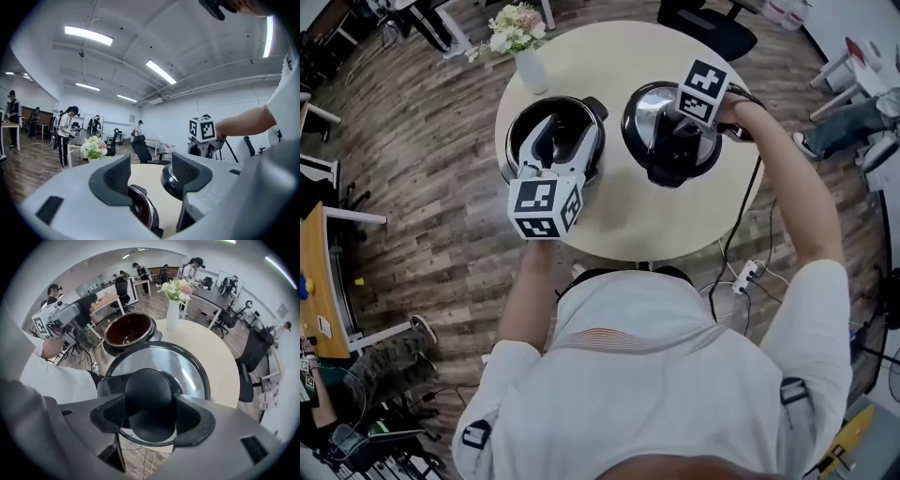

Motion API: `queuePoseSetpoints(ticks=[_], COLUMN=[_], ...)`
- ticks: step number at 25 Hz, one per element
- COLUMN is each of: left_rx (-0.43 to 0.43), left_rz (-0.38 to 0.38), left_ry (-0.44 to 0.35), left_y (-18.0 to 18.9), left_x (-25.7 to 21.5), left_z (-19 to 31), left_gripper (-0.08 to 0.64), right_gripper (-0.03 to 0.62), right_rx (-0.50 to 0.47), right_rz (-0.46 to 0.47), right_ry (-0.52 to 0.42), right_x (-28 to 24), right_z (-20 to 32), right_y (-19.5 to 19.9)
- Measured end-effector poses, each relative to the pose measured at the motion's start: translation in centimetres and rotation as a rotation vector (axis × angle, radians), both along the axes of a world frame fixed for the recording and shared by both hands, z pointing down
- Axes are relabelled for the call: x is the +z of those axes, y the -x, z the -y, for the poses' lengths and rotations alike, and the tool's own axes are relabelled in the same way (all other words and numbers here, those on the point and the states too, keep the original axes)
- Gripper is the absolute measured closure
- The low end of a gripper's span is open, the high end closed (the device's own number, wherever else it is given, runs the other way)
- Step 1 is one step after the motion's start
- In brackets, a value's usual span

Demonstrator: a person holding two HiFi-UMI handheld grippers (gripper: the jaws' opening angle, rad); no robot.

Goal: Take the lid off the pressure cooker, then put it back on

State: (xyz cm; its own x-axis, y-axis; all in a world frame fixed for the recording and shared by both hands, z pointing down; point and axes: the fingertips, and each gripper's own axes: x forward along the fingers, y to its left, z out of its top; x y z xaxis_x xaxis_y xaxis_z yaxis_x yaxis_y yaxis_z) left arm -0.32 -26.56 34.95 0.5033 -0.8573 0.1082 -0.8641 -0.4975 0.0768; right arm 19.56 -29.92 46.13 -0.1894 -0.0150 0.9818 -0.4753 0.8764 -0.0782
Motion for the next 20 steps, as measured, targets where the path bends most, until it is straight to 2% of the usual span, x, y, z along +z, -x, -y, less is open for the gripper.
queuePoseSetpoints(ticks=[4,8,10,11,16,20], left_rx=[0.019,0.029,0.026,0.024,0.006,-0.017], left_rz=[0.009,0.023,0.027,0.029,0.049,0.028], left_ry=[0.001,0.023,0.026,0.028,0.051,0.072], left_y=[-3.3,-4.7,-4.9,-5.1,-5.4,-4.8], left_x=[0.3,1.1,1.3,1.4,2.3,2.8], left_z=[-0.4,-0.5,-0.6,-0.5,-0.4,-0.2], left_gripper=[0.295,0.35,0.482,0.515,0.554,0.555], right_gripper=[0.295,0.295,0.295,0.295,0.295,0.296], right_rx=[0.068,0.123,0.158,0.175,0.224,0.22], right_rz=[-0.028,-0.042,-0.031,-0.026,-0.029,-0.054], right_ry=[0.037,0.064,0.072,0.072,0.063,0.064], right_x=[4.2,8.9,11.1,12.1,16.5,19.2], right_z=[-1.6,-2.4,-2.6,-2.6,-2.9,-3.3], right_y=[-5.3,-8.3,-9.1,-9.5,-10.8,-10.7])
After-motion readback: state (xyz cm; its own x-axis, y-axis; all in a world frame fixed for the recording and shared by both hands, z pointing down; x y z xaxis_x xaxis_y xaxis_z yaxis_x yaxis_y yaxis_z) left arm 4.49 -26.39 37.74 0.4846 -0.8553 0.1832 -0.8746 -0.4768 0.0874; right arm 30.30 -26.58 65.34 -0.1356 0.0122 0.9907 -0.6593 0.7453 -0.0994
